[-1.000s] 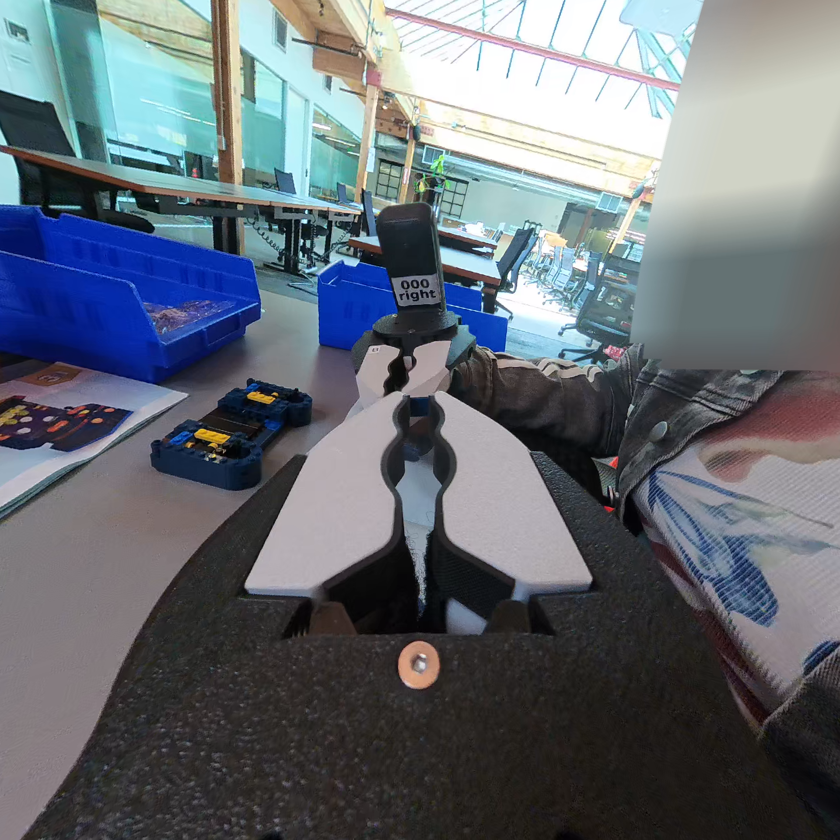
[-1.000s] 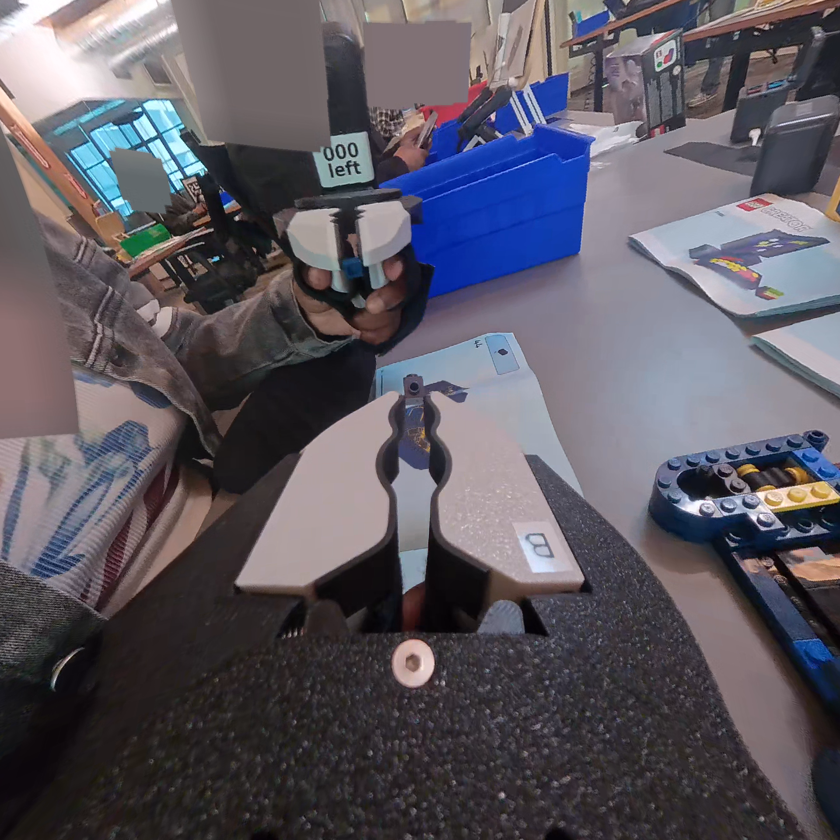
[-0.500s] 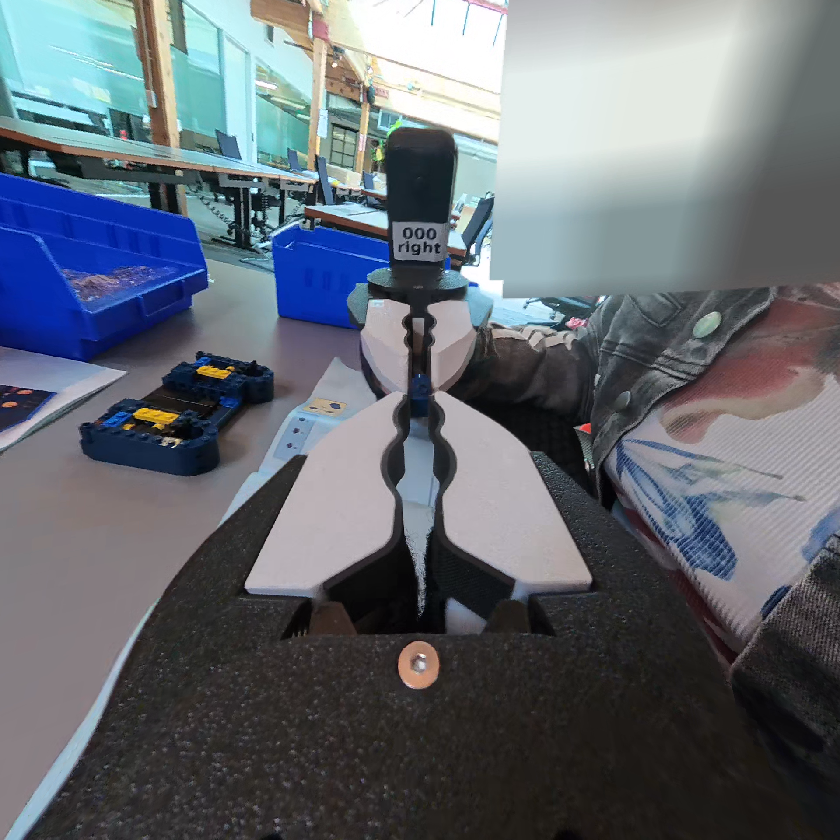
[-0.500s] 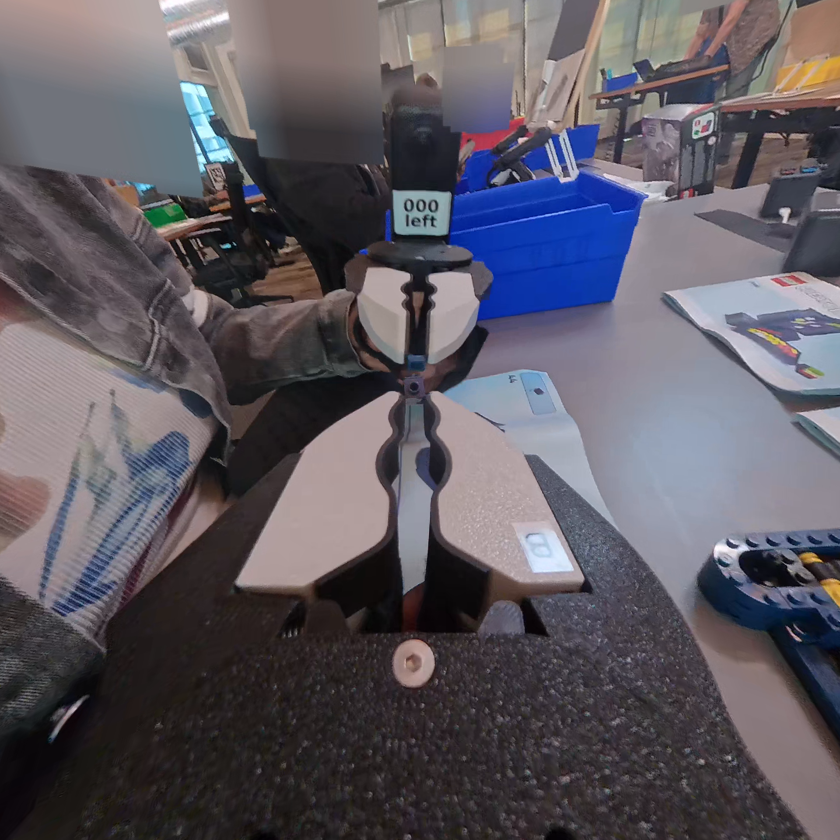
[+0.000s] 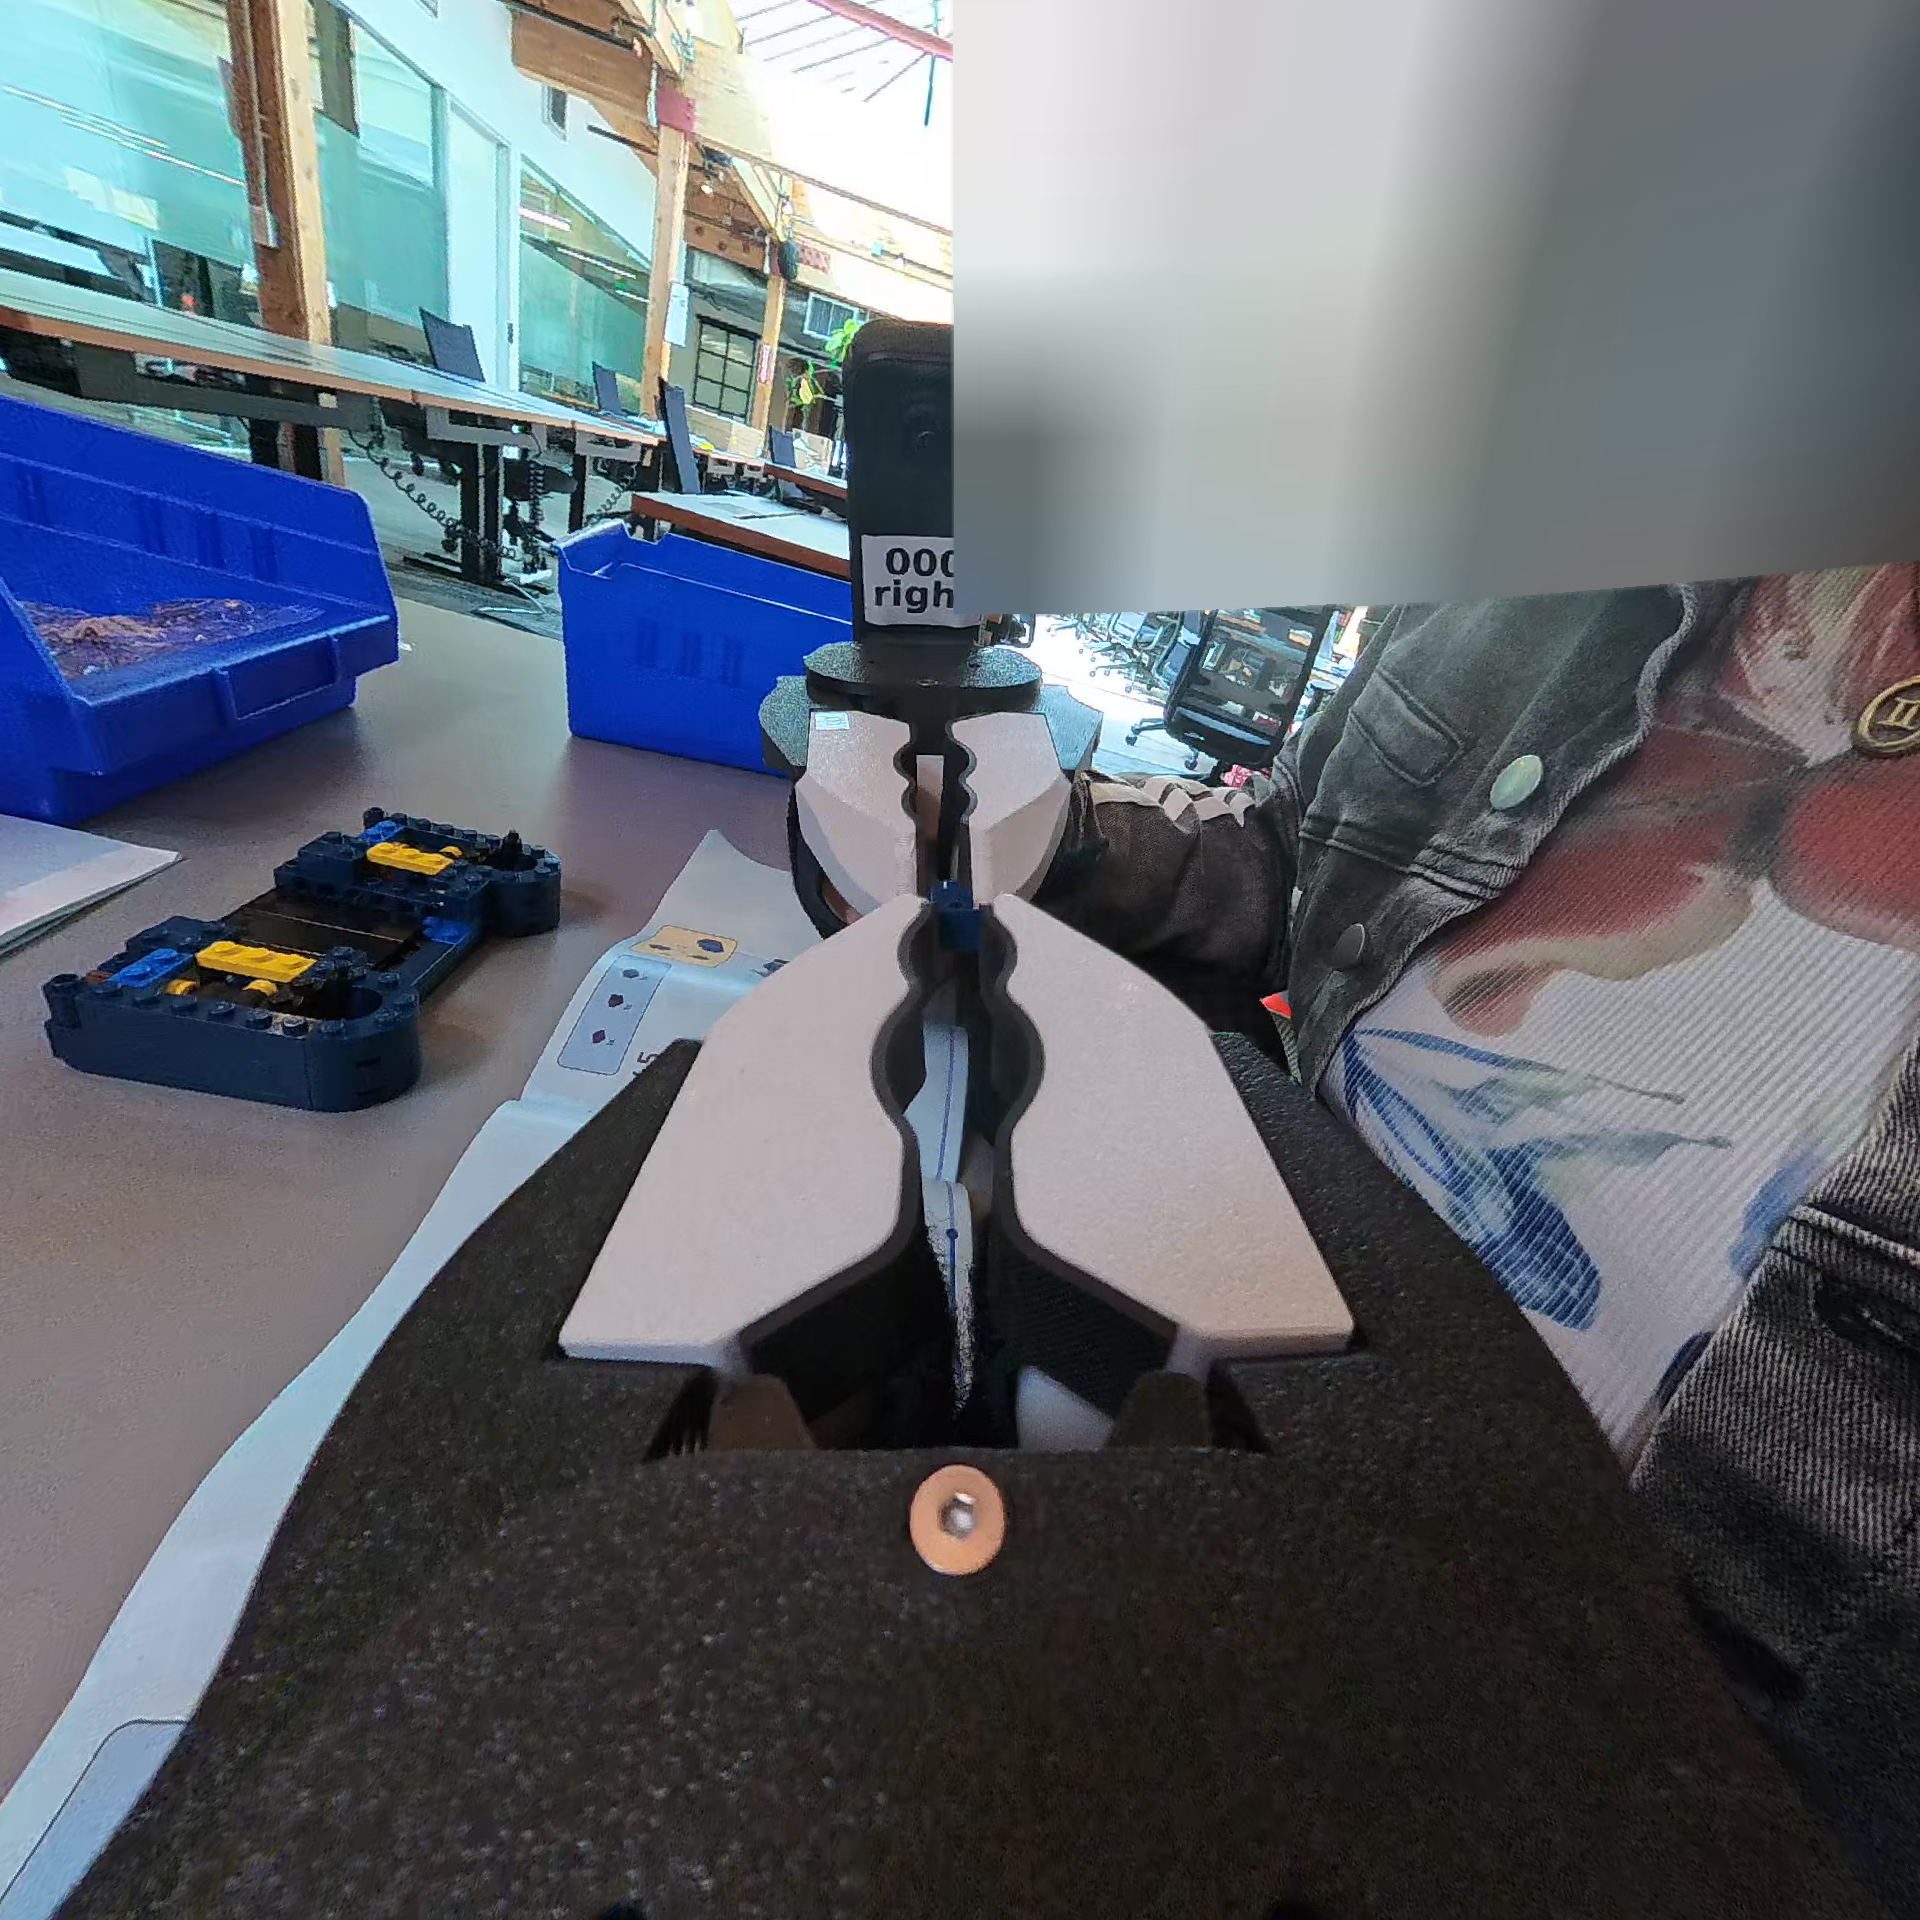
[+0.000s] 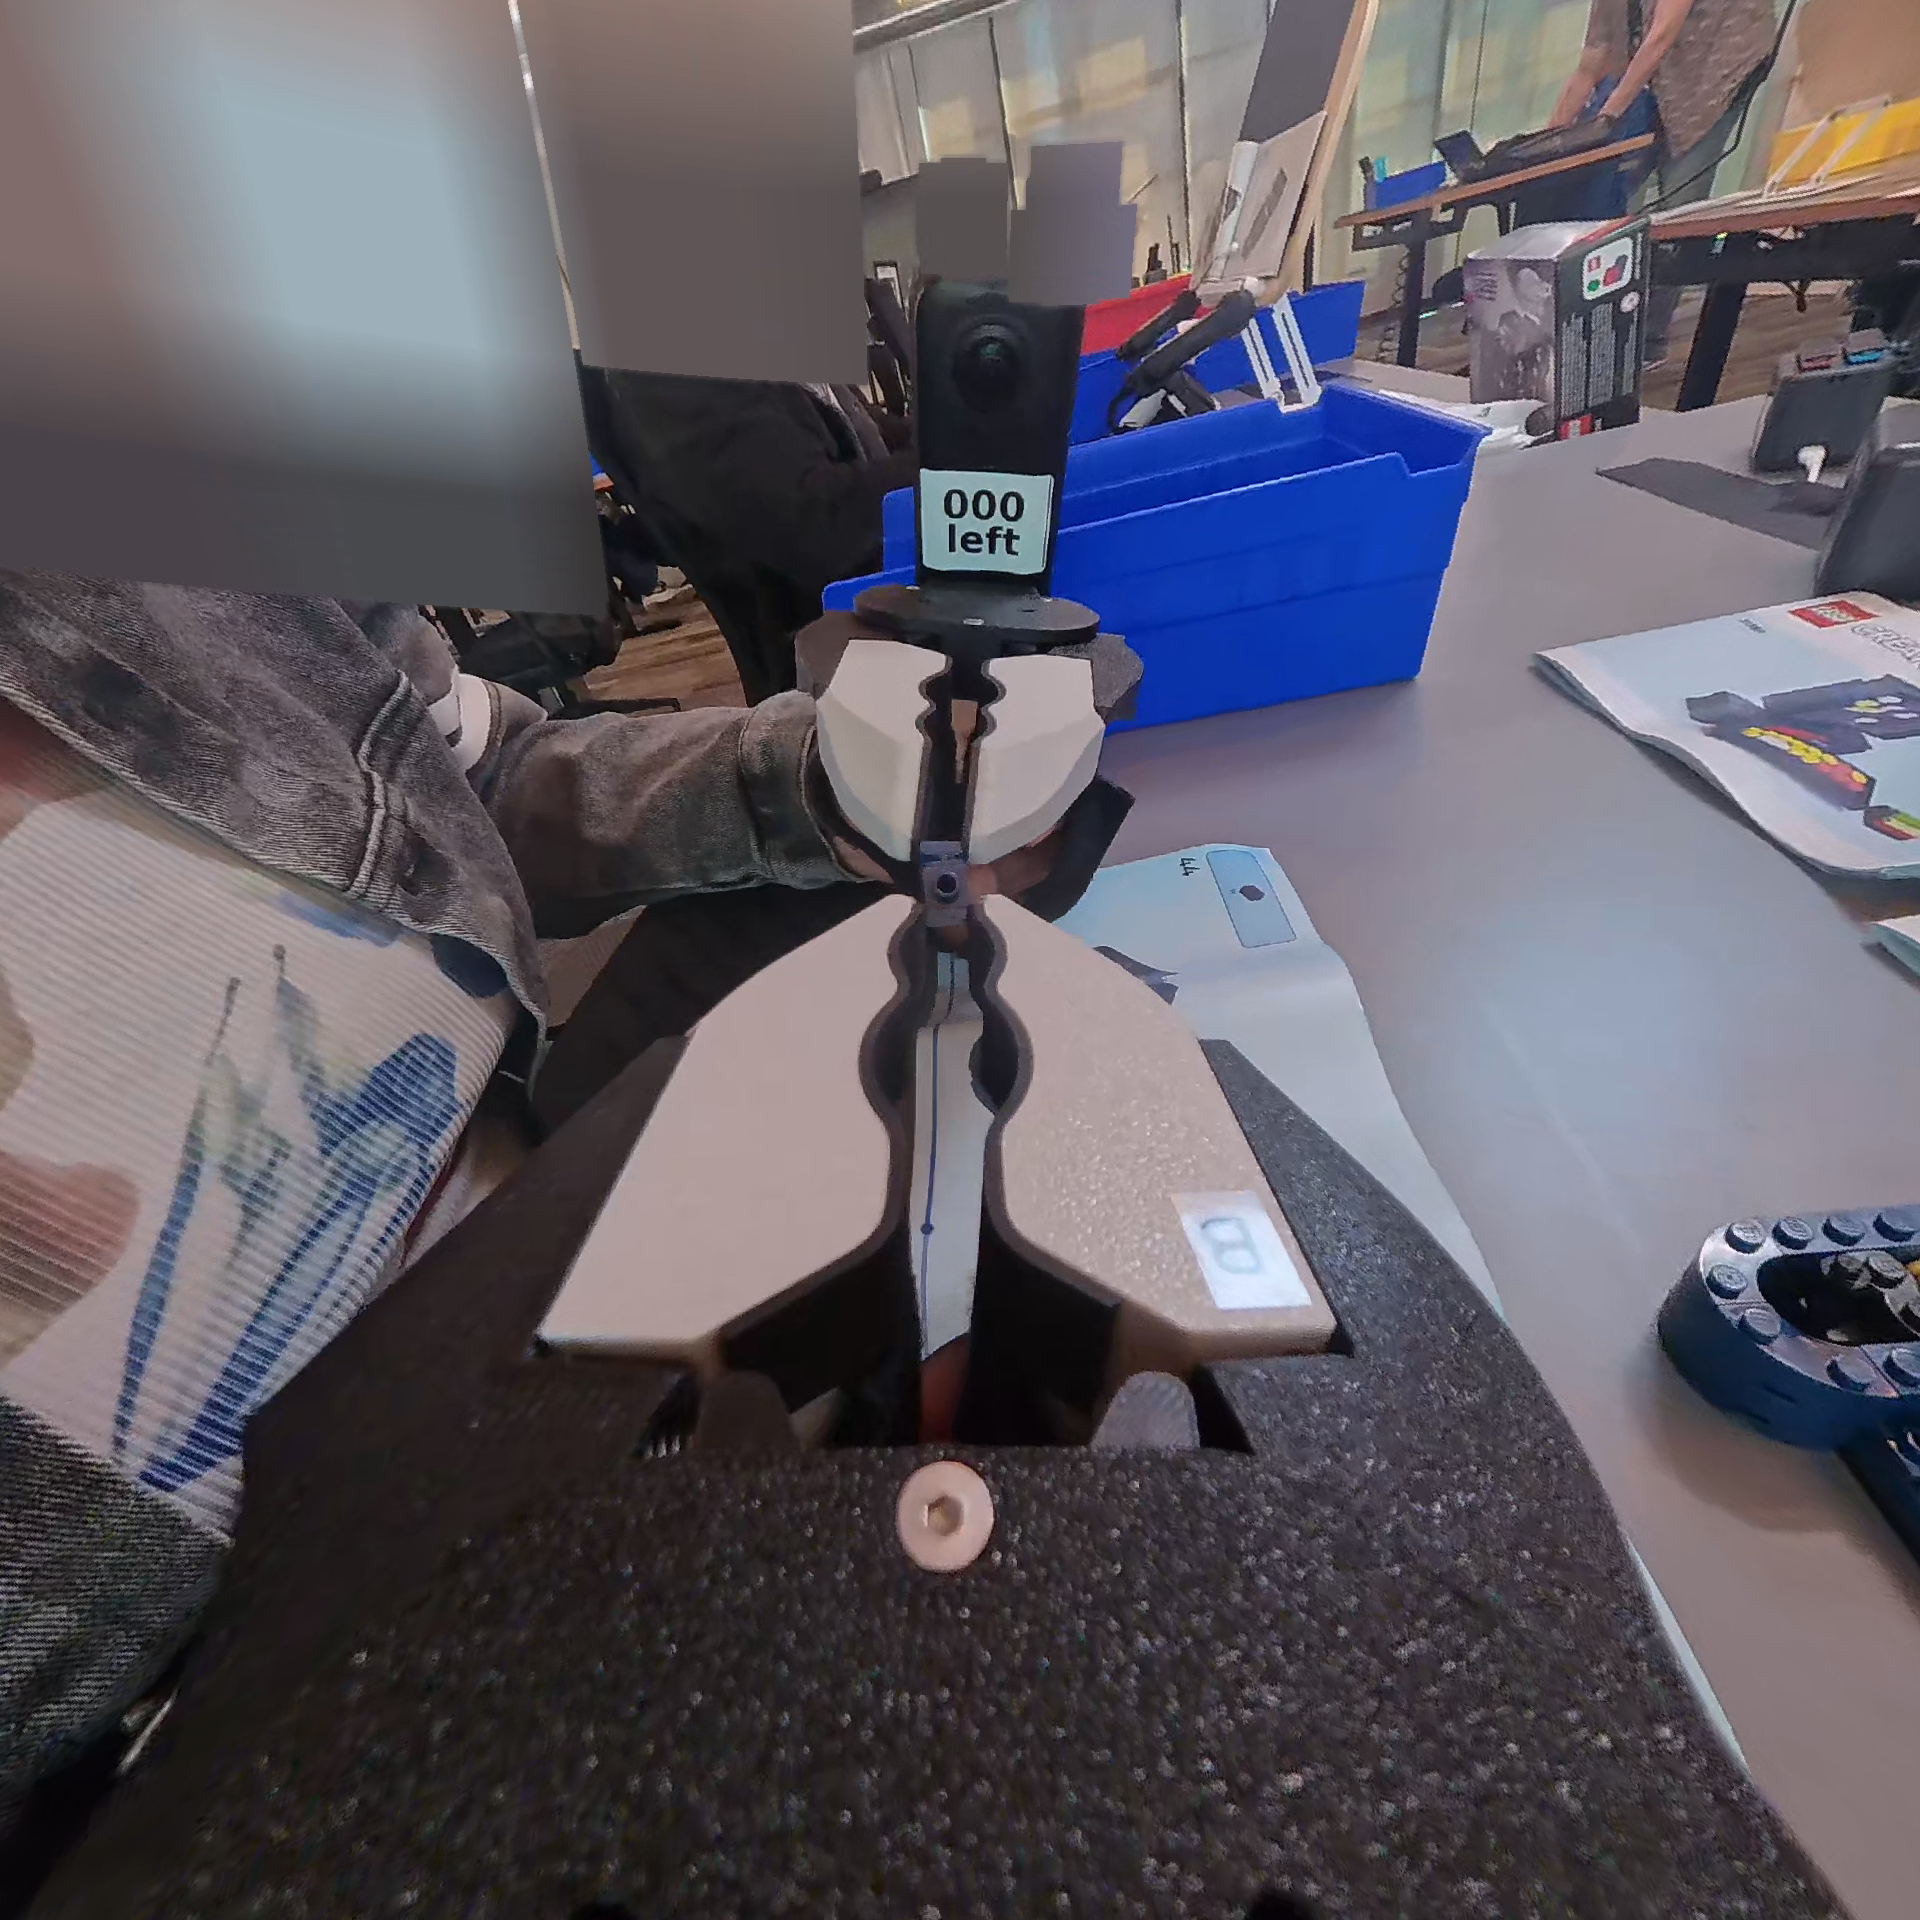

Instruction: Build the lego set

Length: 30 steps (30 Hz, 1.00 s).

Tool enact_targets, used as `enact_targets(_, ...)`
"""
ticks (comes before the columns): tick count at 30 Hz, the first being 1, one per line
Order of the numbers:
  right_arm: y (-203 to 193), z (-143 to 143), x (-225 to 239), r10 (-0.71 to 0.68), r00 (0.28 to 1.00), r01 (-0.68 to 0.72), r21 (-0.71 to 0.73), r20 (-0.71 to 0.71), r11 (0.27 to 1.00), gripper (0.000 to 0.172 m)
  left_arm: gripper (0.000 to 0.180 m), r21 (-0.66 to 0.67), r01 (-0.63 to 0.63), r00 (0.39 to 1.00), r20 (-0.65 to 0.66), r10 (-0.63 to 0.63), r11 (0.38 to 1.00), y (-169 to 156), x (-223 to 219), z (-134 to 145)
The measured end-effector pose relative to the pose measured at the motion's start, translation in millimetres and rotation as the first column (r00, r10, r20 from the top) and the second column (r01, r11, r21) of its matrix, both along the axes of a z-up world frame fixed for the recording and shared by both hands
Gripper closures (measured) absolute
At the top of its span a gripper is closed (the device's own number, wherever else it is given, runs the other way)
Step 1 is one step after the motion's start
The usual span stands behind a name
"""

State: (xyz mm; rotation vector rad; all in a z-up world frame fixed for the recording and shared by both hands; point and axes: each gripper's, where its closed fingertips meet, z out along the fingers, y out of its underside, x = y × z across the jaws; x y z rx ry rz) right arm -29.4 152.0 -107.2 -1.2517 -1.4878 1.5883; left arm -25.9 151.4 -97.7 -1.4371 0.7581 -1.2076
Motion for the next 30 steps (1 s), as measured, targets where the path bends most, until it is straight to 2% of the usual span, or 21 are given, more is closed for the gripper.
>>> enact_targets(10, 2.1, -5.4, -1.9, -0.023, 1.000, 0.023, 0.035, 0.018, 0.999, 0.165, 0.174, -0.018, -0.022, 1.000, -0.014, 0.022, 1.000, 2.9, -0.7, -3.7)
enact_targets(19, 6.5, -0.8, -3.4, -0.056, 0.998, 0.055, -0.009, -0.015, 0.998, 0.165, 0.174, -0.029, -0.060, 0.997, 0.039, 0.061, 0.998, 7.7, -1.9, 1.2)
enact_targets(30, 4.6, -3.5, -3.8, -0.034, 0.999, 0.033, -0.029, -0.014, 0.999, 0.165, 0.175, -0.075, -0.019, 0.997, 0.069, 0.024, 0.997, 6.2, -0.9, -0.1)
